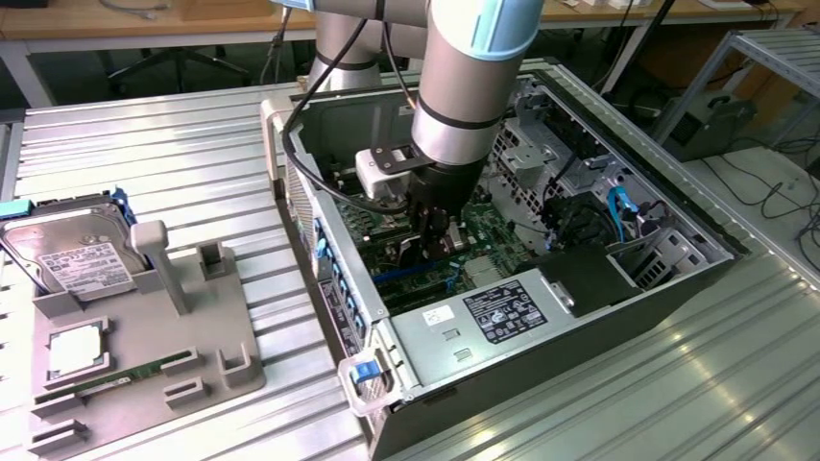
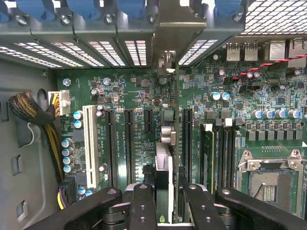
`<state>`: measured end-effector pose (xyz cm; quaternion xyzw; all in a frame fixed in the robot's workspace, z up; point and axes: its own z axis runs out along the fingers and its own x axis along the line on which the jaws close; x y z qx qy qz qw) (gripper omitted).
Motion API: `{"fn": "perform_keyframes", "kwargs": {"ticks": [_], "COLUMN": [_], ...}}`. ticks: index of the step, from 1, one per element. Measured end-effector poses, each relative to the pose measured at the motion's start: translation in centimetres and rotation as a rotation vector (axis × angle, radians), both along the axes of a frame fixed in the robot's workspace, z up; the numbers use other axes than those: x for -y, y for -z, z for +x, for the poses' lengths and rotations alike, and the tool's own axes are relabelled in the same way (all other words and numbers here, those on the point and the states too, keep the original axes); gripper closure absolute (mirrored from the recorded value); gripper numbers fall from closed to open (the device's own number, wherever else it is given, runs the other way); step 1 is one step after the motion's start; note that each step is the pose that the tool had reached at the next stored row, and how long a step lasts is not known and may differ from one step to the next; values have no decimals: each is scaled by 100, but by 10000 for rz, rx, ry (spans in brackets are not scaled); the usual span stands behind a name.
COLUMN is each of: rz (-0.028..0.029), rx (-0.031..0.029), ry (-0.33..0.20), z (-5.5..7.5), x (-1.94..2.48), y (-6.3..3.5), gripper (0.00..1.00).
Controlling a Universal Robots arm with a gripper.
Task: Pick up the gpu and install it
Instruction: 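Insert the gpu into the slot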
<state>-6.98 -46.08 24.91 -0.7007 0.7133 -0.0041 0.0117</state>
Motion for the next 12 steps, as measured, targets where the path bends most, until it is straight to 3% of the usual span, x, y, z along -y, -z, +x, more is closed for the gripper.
{"fn": "perform_keyframes", "kwargs": {"ticks": [12], "rz": [1], "rx": [0], "ry": [0], "z": [-2], "x": [-6], "y": [13], "gripper": [73]}}
